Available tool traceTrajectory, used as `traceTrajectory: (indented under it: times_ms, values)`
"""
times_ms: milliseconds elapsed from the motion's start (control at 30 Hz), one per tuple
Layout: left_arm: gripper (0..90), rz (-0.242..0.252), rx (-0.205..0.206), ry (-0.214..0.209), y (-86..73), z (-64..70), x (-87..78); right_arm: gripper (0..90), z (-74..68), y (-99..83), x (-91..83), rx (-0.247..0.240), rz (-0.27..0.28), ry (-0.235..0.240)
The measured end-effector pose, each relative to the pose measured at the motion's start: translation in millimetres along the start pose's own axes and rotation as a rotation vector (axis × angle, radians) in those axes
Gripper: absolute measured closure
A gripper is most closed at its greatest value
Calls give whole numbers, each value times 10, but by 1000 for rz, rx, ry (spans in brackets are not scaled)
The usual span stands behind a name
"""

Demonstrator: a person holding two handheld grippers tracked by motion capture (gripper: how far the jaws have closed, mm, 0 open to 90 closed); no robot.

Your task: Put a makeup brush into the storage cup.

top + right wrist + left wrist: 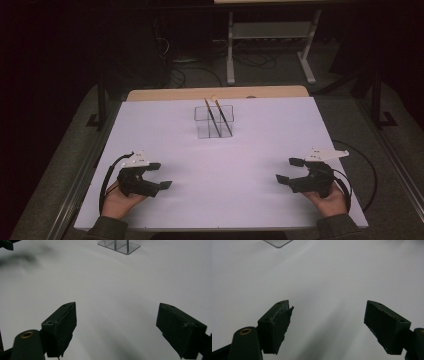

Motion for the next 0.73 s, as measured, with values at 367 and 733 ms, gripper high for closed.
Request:
traceTrajectory:
  times_ms: [367, 733]
  values:
    - [202, 1, -5, -9, -21, -5, 15, 155, -9, -39, 10, 4, -2, 4]
    - [201, -4, -11, -28, -15, 23, 43, 156, -10, -33, 16, 8, 4, 8]
Point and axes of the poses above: each handheld gripper's, and its own axes: x roughly forward along the jaws, y roughly out of its top, z roughly to its right, the point moved 7 cm from there along x, roughly forward along the jaws, and after that the axes turned 3 degrees about -x, right-handed, at the moved point
